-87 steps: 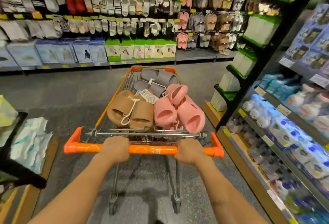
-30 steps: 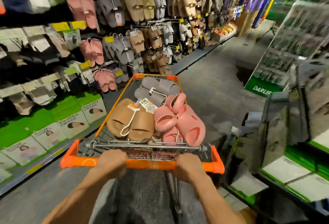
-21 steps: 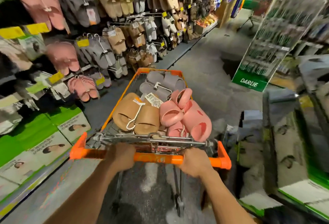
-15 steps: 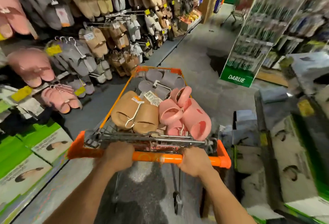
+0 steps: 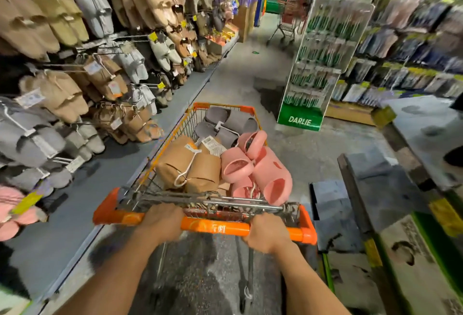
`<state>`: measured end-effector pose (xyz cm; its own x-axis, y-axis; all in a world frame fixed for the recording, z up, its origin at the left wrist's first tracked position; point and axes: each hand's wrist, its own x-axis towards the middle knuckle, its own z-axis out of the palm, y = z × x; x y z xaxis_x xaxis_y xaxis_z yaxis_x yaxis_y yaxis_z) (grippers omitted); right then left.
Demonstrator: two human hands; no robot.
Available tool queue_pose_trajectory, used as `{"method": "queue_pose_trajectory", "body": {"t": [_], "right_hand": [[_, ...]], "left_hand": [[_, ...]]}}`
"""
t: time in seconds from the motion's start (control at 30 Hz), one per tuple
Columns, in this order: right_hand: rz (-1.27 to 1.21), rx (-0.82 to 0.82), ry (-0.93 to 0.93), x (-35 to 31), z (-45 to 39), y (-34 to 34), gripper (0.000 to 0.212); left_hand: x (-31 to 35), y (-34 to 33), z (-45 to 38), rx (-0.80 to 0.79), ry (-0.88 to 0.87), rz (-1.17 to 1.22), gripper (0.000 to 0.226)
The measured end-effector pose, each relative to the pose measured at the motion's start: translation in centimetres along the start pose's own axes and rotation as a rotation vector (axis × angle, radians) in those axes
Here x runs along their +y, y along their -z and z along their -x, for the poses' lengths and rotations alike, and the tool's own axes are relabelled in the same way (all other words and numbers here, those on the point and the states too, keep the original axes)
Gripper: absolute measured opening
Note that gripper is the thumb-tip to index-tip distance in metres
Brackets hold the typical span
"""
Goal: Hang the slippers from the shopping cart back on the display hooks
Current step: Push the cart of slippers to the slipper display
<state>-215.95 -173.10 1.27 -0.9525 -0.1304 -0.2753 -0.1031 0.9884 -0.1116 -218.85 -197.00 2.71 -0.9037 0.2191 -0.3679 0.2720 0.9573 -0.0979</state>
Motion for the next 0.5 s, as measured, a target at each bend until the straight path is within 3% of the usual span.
{"method": "queue_pose_trajectory", "body": {"t": [0.1, 0.33, 0.5], "right_hand": [[-0.021, -0.012, -0.034, 1.8, -4.0, 1.3, 0.016], [-0.017, 0.033, -0.101, 6.2, -13.9, 4.3, 0.032], [-0.061, 0.065, -0.168, 9.5, -20.6, 6.7, 0.027]], "left_hand": [[0.0, 1.7, -5.3, 0.008, -0.029, -0.019, 0.026], [0.1, 6.3, -17.4, 0.059, -0.120, -0.040, 0.028], [0.3, 10.3, -25.9, 0.046, -0.190, -0.041, 0.022]]}}
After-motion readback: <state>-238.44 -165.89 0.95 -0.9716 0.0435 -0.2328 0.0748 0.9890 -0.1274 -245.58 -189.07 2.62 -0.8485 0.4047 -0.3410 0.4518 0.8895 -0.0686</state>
